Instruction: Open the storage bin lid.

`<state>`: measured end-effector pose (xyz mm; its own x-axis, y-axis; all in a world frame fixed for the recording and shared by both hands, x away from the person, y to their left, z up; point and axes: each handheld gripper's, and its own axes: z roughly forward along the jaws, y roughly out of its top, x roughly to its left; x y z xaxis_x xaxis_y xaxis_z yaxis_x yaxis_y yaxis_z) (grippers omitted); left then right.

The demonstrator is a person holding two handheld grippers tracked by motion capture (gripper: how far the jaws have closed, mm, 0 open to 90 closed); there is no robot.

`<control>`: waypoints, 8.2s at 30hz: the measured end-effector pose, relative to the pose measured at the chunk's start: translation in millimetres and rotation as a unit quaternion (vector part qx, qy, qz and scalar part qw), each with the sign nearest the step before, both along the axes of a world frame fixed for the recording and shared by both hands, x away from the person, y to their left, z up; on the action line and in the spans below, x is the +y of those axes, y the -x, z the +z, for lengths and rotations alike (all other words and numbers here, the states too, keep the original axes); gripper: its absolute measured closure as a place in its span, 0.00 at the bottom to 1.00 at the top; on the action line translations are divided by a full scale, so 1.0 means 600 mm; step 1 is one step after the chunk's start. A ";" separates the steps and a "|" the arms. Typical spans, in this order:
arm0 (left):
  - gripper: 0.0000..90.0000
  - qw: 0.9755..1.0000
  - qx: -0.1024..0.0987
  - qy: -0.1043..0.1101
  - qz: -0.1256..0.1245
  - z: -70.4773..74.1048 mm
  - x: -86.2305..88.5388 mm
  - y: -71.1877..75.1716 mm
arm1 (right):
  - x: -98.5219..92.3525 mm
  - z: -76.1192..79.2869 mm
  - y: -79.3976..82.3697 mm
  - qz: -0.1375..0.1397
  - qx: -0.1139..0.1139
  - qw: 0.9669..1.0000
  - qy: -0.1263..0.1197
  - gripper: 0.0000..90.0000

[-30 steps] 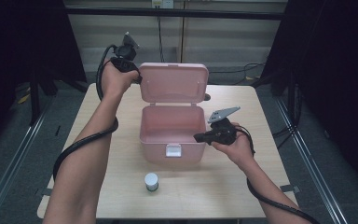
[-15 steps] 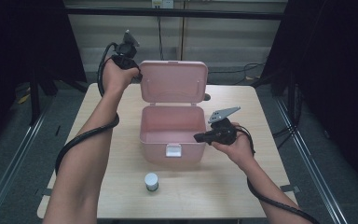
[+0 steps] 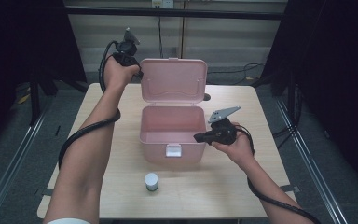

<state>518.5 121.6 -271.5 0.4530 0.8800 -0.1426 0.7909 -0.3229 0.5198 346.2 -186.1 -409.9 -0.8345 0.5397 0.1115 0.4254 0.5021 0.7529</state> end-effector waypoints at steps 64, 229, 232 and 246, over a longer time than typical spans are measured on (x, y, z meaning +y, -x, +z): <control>0.94 0.999 0.028 0.019 0.028 -0.089 -0.008 -0.103 | 0.000 0.000 -0.003 0.006 0.001 1.000 0.001 1.00; 0.29 0.994 0.054 0.030 -0.087 -0.189 0.134 0.197 | -0.128 -0.163 0.099 -0.097 -0.002 0.993 0.062 0.15; 0.29 0.995 0.051 0.028 -0.087 -0.188 0.132 0.202 | -0.129 -0.165 0.102 -0.102 -0.007 0.993 0.057 0.15; 0.28 0.992 0.058 0.032 -0.108 -0.199 0.111 0.234 | -0.130 -0.169 0.107 -0.112 -0.015 0.993 0.047 0.15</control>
